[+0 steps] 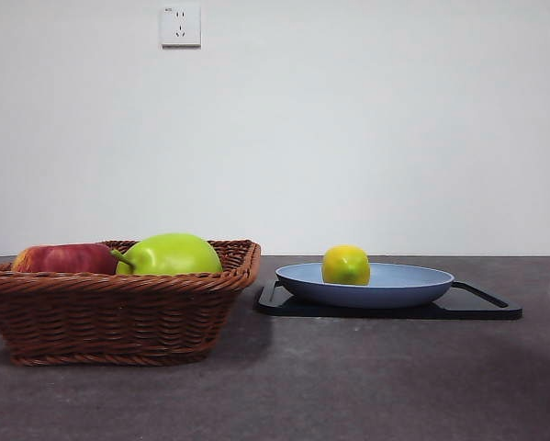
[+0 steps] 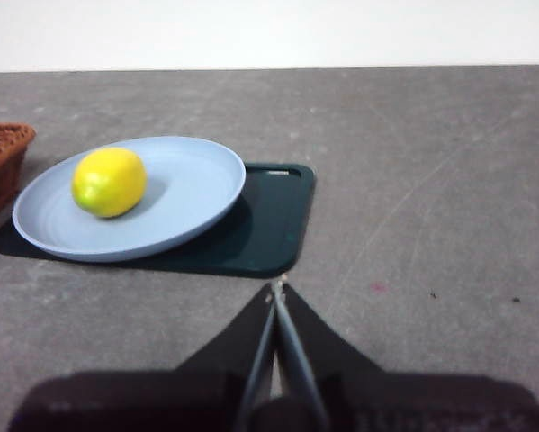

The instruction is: Take the lemon from the basket,put the lemon in the plate,hand out the plate

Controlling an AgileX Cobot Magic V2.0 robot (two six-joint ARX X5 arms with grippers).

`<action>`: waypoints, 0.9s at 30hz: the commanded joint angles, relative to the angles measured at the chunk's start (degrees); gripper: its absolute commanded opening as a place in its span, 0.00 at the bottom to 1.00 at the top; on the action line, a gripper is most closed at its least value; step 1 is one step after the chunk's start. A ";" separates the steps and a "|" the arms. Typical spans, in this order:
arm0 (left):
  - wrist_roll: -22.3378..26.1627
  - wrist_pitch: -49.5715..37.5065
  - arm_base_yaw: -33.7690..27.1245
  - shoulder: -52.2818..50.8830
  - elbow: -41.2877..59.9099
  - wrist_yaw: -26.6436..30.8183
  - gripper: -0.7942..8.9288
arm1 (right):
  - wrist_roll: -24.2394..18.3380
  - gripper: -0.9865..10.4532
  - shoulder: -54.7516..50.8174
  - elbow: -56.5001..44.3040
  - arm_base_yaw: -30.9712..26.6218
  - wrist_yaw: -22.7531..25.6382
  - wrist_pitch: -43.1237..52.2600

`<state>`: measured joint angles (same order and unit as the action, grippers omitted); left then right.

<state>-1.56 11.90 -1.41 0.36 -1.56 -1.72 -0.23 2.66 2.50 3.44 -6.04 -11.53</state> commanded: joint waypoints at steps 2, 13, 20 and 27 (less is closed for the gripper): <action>-0.37 -0.31 -0.20 -0.20 0.37 -0.07 0.09 | 0.92 0.09 -1.18 -1.33 0.02 -0.33 0.76; -0.37 -0.31 -0.20 -0.20 0.37 -0.07 0.09 | 2.32 0.09 -1.53 -1.79 0.00 -0.92 1.16; -0.37 -0.31 -0.20 -0.20 0.37 -0.07 0.09 | 2.29 0.09 -1.53 -1.79 0.00 -0.94 1.16; -0.37 -0.31 -0.20 -0.20 0.37 -0.07 0.09 | 2.32 0.09 -1.53 -1.79 0.00 -0.94 1.16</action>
<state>-1.56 11.90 -1.41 0.36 -1.56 -1.72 1.56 1.30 1.39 3.40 -7.09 -10.61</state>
